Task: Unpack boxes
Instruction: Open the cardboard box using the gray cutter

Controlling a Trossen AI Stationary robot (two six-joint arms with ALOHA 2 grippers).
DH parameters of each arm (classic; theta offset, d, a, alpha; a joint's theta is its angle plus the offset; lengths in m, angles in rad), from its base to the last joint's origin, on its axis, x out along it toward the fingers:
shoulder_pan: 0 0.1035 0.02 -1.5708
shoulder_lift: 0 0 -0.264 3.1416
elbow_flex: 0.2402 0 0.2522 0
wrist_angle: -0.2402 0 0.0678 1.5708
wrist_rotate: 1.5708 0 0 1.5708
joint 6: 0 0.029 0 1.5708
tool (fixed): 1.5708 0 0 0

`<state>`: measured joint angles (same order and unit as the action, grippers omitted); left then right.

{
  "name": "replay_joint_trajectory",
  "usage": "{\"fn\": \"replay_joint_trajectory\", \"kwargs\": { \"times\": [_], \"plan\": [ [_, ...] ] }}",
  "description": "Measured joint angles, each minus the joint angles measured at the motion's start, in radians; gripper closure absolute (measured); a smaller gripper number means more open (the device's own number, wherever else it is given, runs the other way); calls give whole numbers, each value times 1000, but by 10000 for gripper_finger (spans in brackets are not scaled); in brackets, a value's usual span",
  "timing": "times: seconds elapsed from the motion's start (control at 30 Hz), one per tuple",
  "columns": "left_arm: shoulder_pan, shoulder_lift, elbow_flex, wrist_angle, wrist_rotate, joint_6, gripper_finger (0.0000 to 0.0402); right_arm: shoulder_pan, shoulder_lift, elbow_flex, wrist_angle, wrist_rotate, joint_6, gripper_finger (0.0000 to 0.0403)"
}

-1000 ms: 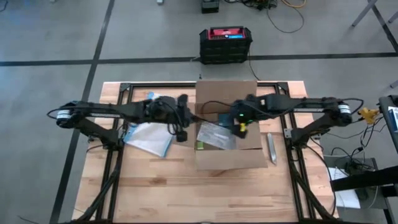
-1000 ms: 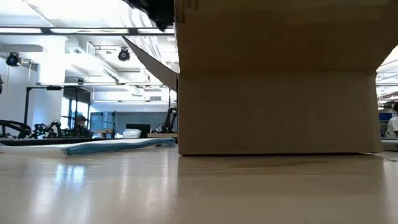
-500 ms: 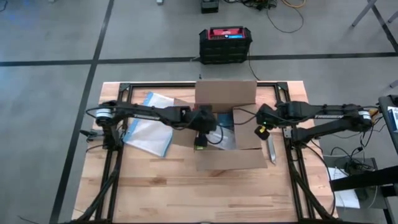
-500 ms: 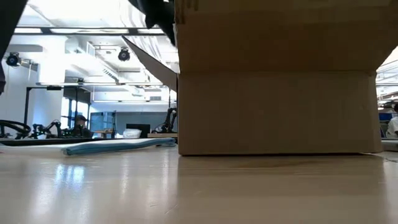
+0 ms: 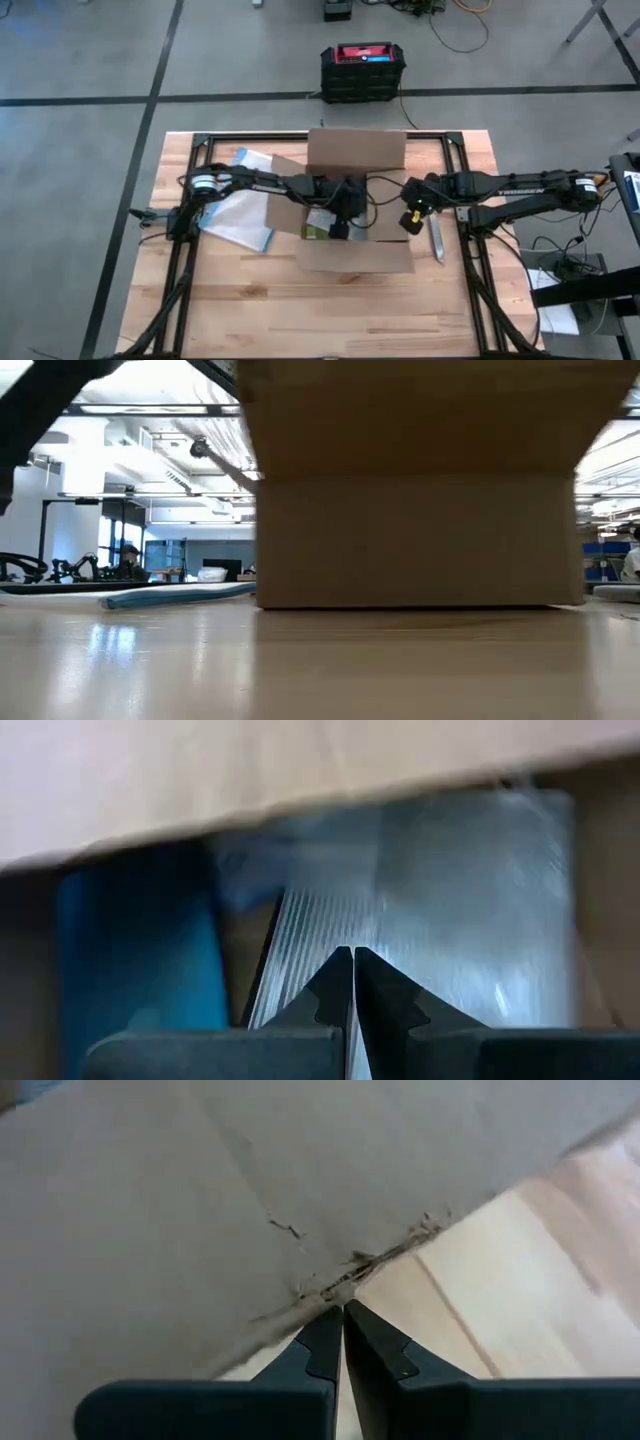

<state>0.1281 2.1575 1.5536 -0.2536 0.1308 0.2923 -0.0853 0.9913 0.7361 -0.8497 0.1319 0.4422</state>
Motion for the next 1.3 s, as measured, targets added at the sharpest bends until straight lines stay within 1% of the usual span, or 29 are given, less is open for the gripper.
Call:
{"fn": "replay_joint_trajectory", "kwargs": {
  "times": [0.13, 0.2, 0.27, 0.33, 0.4, 0.47, 0.53, 0.77, 0.87, 0.93, 1.07, 1.17, 1.2, 1.3],
  "plan": [
    [-2, 17, 46, 4, 11, -17, 401, 0, -2, 1, 45, -28, -35, 403],
    [-2, -3, 52, -8, 21, -25, 401, 0, -4, 9, 40, -28, -39, 403],
    [-2, -33, 54, -8, 52, -30, 401, 0, -11, 18, 36, -28, -50, 403],
    [-3, -75, 54, 28, 97, -33, 401, 0, -15, 28, 31, -29, -69, 403],
    [-3, -107, 55, 105, 178, -42, 401, 0, -19, 48, 42, -22, -96, 403],
    [-6, -117, 58, 201, 275, -64, 401, 0, -23, 82, 46, 5, -117, 403],
    [-9, -114, 57, 281, 330, -97, 401, 0, -24, 132, 41, 28, -137, 403],
    [-13, -63, 55, 423, 325, -136, 401, 11, -27, 378, -73, 124, -231, 403],
    [-18, -29, 54, 499, 323, -170, 401, 11, -23, 468, -71, 130, -254, 403],
    [-22, -11, 54, 570, 324, -185, 401, 11, -12, 497, -66, 113, -270, 403],
    [-34, 24, 54, 675, 324, -245, 401, 6, 35, 498, -73, 97, -284, 403],
    [-47, 26, 54, 658, 327, -256, 401, 10, 100, 495, -101, 96, -252, 403],
    [-54, 20, 54, 627, 328, -256, 401, 17, 126, 493, -115, 96, -233, 403],
    [-75, -9, 54, 500, 331, -254, 401, 36, 174, 492, -233, 94, -150, 403]
  ]
}}
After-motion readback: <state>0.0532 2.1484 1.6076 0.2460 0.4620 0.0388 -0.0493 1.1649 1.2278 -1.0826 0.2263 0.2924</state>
